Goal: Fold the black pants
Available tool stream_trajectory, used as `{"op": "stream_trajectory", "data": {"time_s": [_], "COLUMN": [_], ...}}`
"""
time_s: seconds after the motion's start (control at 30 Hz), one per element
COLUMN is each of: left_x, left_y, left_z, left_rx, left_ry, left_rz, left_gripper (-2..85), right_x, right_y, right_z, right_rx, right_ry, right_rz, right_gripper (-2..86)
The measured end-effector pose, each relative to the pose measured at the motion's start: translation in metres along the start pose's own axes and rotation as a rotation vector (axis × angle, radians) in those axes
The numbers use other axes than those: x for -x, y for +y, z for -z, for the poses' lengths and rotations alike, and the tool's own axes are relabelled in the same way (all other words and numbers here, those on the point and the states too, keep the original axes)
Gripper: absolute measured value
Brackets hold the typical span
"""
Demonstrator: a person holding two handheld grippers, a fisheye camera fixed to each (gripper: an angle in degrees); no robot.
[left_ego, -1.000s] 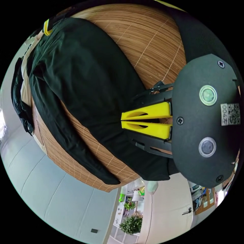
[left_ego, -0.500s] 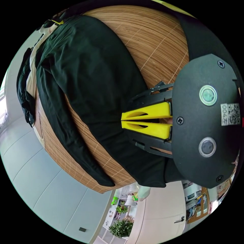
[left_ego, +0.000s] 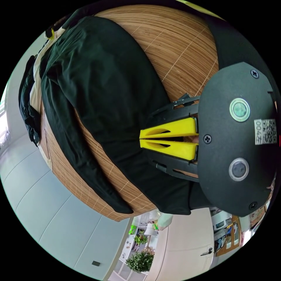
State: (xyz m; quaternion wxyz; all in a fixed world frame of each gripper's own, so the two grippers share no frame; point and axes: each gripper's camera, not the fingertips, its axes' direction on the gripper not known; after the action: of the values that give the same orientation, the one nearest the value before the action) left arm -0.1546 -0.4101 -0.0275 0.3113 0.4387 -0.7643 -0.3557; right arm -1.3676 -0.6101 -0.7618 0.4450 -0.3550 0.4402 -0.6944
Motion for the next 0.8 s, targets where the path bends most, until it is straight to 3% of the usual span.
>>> {"op": "stream_trajectory", "data": {"time_s": [0.1, 0.17, 0.37, 0.57, 0.7, 0.8], "left_x": [0.002, 0.005, 0.015, 0.022, 0.026, 0.028], "left_y": [-0.003, -0.004, -0.009, -0.015, -0.02, -0.022], "left_z": [-0.001, -0.001, -0.002, -0.005, -0.006, -0.006], "left_rx": [0.001, 0.0, 0.022, 0.014, 0.015, 0.012], "left_ry": [0.002, 0.008, 0.021, 0.04, 0.041, 0.035], "left_rz": [-0.001, 0.0, -0.021, -0.014, -0.004, 0.003], "left_gripper": [0.4, 0.4, 0.5, 0.4, 0.4, 0.5], "right_x": [-0.006, -0.004, 0.012, 0.034, 0.061, 0.067], "right_y": [-0.007, -0.007, 0.01, 0.011, -0.001, -0.001], "right_z": [-0.03, -0.07, -0.076, -0.044, -0.09, -0.096], "right_rx": [0.02, 0.156, 0.249, -0.08, 0.09, 0.072], "right_ry": [-0.003, 0.111, 0.135, 0.203, 0.229, 0.245], "right_rz": [-0.073, -0.051, -0.045, 0.007, 0.104, 0.07], "right_gripper": [10.4, 9.5, 9.6, 8.1, 8.8, 8.9]}}
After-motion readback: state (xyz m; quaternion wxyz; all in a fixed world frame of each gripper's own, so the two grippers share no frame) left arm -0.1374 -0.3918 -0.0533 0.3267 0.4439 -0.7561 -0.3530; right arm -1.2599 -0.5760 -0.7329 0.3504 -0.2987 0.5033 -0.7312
